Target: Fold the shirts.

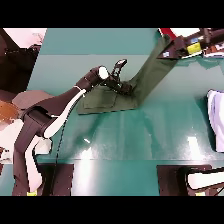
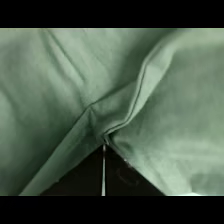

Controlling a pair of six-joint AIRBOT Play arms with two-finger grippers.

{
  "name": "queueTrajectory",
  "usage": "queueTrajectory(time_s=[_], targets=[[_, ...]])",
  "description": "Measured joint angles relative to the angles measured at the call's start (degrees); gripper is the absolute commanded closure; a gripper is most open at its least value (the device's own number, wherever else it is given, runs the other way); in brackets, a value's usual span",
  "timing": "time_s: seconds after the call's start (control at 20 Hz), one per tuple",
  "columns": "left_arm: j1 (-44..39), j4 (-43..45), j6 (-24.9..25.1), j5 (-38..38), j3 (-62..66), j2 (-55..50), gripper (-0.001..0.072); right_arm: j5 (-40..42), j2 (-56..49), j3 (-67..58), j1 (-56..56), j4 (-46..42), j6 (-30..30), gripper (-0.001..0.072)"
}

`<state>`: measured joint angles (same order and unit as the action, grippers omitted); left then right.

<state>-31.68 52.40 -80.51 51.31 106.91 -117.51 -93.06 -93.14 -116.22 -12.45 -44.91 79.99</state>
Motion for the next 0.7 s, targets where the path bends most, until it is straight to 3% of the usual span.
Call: queueTrajectory(time_s=[0.35,0.7], targets=[[2.62,1.60,-1.36,3.19,0.15,0.57,0.0672,3.19,-1.05,-0.79,-7.52,0.13,-2.14,0.0697],[14.71,10.80,-2.43,9.27,0.20,10.95,0.0670,10.67,-4.52,-0.87,-15.65,1.77,-5.88,0.0692]])
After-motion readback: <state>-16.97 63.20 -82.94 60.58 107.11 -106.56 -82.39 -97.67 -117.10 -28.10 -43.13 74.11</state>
